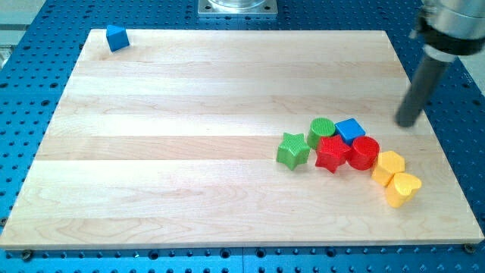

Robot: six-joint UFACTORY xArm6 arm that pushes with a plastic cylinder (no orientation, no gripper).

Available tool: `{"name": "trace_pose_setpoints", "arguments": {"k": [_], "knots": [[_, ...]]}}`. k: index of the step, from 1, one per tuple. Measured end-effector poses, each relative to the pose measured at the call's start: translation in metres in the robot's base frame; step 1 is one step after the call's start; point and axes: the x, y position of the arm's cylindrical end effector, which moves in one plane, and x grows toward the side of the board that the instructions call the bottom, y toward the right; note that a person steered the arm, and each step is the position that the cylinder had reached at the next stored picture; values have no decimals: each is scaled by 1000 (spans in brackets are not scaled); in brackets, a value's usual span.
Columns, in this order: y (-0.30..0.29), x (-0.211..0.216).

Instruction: Push the cube into the triangle

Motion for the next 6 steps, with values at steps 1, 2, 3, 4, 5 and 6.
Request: {"name": "trace_pose_setpoints", "arguments": {"k": [1,2,3,4,5,6], "knots": [[-32,40],[-78,39],[-137,39],[-157,28],[-207,-10],[-228,-49]]}}
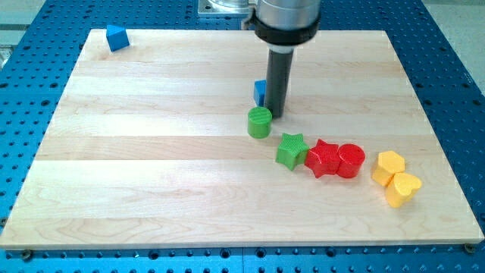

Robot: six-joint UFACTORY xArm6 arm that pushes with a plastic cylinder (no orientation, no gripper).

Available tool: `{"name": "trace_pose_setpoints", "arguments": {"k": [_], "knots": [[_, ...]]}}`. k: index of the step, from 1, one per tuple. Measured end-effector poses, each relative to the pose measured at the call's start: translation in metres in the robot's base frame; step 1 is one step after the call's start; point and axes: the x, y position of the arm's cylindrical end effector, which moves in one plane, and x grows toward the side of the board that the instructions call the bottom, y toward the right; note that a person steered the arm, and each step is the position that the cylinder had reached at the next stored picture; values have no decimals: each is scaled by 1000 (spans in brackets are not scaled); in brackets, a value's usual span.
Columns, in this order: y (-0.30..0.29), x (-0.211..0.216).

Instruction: Push the cube into the triangle

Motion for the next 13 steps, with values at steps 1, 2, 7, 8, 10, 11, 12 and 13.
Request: {"name": "trace_pose_setpoints", "arguments": {"k": [1,2,7,8,10,11,12,13], "knots": [[-1,-40],[-17,-90],[-100,-121],[-60,-77],[-28,-34],[5,-14],[-54,-1],[-130,-21]]}}
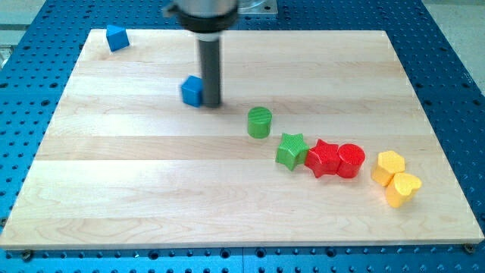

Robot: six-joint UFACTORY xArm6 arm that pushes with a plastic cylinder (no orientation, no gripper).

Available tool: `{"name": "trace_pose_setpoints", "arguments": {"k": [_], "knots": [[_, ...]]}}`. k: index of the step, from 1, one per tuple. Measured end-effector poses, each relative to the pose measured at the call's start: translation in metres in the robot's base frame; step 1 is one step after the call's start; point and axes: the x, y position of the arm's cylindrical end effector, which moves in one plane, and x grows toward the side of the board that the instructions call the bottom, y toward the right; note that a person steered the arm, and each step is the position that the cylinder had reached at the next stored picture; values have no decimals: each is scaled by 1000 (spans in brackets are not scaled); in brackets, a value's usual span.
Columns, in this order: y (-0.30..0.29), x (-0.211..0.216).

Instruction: Push the cube into the triangle

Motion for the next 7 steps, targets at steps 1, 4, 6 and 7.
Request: {"name": "trace_pose_setpoints", "arguments": {"k": [1,4,6,7], "knots": [[-49,-7],[-51,-64],[-27,-21],[-81,-22]]}}
